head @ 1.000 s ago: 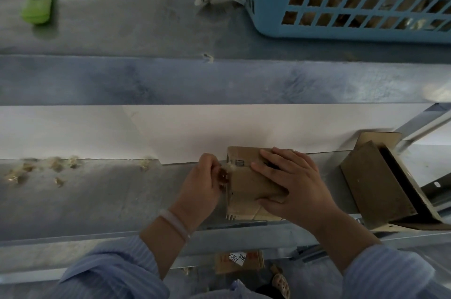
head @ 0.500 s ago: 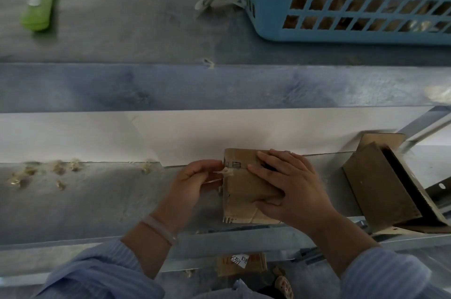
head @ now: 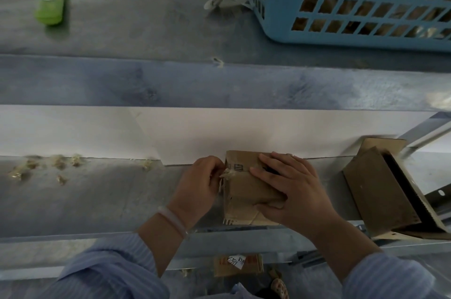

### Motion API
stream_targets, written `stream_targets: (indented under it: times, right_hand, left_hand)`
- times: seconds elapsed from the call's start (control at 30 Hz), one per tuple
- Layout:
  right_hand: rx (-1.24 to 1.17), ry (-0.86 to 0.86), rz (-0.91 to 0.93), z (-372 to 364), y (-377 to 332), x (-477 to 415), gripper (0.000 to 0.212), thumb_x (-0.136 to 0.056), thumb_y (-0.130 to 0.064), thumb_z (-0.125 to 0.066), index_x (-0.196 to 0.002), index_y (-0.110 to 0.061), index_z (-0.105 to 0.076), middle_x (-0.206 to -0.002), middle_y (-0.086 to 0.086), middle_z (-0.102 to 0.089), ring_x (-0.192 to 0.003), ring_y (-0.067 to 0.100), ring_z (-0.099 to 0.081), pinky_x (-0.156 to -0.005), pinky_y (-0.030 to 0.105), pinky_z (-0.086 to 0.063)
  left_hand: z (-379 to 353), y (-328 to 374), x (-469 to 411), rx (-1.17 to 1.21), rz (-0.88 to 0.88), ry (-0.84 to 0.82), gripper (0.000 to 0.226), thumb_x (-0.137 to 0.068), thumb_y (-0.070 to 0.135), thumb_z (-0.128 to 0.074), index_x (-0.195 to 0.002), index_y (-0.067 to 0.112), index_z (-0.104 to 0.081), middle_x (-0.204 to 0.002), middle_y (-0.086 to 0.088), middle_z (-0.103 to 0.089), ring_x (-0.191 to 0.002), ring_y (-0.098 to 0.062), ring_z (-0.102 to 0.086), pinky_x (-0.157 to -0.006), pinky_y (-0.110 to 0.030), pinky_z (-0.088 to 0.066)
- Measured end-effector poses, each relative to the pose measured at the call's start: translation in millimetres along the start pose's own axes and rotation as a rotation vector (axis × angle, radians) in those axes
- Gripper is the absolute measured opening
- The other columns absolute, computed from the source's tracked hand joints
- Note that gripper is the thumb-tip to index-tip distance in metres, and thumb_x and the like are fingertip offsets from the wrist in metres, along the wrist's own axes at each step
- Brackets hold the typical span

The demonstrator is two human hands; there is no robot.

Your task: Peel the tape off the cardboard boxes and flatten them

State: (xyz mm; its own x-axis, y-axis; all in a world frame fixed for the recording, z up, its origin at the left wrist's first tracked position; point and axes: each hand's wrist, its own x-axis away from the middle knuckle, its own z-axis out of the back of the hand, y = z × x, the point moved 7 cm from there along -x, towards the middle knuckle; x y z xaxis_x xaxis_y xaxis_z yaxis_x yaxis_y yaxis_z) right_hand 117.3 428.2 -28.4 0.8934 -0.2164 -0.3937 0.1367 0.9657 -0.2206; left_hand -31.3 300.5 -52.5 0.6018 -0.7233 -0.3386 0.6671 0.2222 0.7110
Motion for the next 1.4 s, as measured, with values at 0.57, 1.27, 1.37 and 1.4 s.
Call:
stream_targets:
  times: [0.57,1.27,1.37,1.4]
  right_hand:
    - [0.015,0.008,0.002,0,-1,-2,0.069,-0.064,-0.061,-0.069,-0.130,-0.041,-0.058,-0.143,-0.011,-0.051,-0.135,0.015,-0.044,-0.106,0.049,-0.039]
    - [0.006,-0.031,-0.029,0,-1,-6,0.067,-0.068,-0.068,-0.063,-0.130,-0.043,-0.058,-0.143,-0.012,-0.051,-0.136,0.014,-0.043,-0.108,0.047,-0.036]
    - [-0.026,-0.020,-0.072,3,-2,-6,0.062,-0.077,-0.077,-0.051,-0.130,-0.044,-0.057,-0.142,-0.015,-0.051,-0.137,0.010,-0.041,-0.112,0.043,-0.032]
    - [-0.024,-0.014,-0.078,4,-2,-7,0.062,-0.079,-0.077,-0.049,-0.130,-0.044,-0.057,-0.142,-0.015,-0.051,-0.137,0.010,-0.040,-0.112,0.042,-0.031]
  left_hand:
    - [20,-1,-5,0.494,0.350,0.146,0.015,-0.094,0.004,-0.054,-0.087,0.015,-0.060,-0.079,0.001,-0.067,-0.076,-0.008,-0.065,-0.073,-0.022,-0.053]
    - [-11,-20,-21,0.751,0.878,-0.179,0.009,-0.086,0.016,-0.070,-0.080,0.011,-0.066,-0.071,-0.004,-0.067,-0.066,-0.015,-0.062,-0.056,-0.028,-0.051]
    - [5,-15,-31,0.420,0.621,-0.100,0.010,-0.083,0.017,-0.073,-0.076,0.013,-0.067,-0.068,-0.001,-0.068,-0.060,-0.011,-0.064,-0.057,-0.025,-0.053]
    - [10,-11,-34,0.290,0.531,-0.075,0.011,-0.082,0.019,-0.074,-0.075,0.015,-0.067,-0.068,-0.001,-0.068,-0.062,-0.012,-0.064,-0.060,-0.027,-0.054]
